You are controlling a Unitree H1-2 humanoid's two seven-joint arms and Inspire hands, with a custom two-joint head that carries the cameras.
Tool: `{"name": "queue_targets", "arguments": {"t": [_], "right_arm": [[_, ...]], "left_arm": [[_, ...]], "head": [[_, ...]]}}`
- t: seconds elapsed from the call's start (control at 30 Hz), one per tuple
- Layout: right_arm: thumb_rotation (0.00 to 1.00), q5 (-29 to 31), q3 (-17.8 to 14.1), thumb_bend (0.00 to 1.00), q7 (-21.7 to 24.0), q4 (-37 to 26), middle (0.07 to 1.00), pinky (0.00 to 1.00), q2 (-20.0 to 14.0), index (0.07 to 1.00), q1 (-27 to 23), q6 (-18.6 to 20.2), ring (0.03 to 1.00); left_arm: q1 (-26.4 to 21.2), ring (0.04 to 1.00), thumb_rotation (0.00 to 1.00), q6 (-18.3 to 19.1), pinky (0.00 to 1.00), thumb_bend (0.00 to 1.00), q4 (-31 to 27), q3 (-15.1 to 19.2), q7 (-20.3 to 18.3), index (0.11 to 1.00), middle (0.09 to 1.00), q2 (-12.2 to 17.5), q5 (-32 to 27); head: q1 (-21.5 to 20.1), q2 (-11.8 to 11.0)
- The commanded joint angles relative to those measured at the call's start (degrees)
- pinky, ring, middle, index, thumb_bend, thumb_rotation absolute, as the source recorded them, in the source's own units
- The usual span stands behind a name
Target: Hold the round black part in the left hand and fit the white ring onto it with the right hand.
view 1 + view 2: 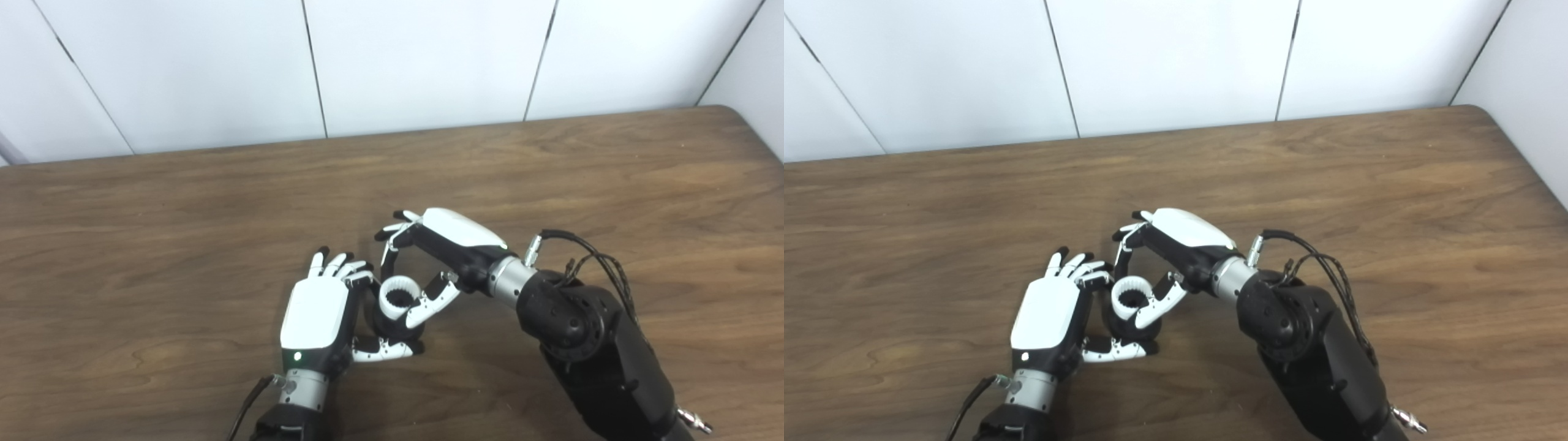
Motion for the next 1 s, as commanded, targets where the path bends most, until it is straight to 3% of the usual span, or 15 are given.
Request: {"name": "queue_targets", "arguments": {"t": [0.0, 0.97], "right_arm": [[0.13, 0.3, -0.1, 0.52, -1.7, -0.4, 0.866, 1.0, 0.3, 0.484, -1.7, -0.9, 1.0], [0.13, -0.1, -0.8, 0.52, -0.4, 0.3, 0.873, 1.0, -0.4, 0.484, -1.7, -0.1, 1.0]], "left_arm": [[-0.8, 0.89, 0.06, -0.3, 1.0, 0.52, -0.7, -0.4, 0.1, 0.485, 0.78, -0.2, 1.1], [-0.9, 0.896, 0.06, 0.5, 1.0, 0.52, -1.4, -0.5, -0.8, 0.484, 0.782, -0.6, 0.9]], "head": [[-0.1, 0.0], [-0.3, 0.4]]}}
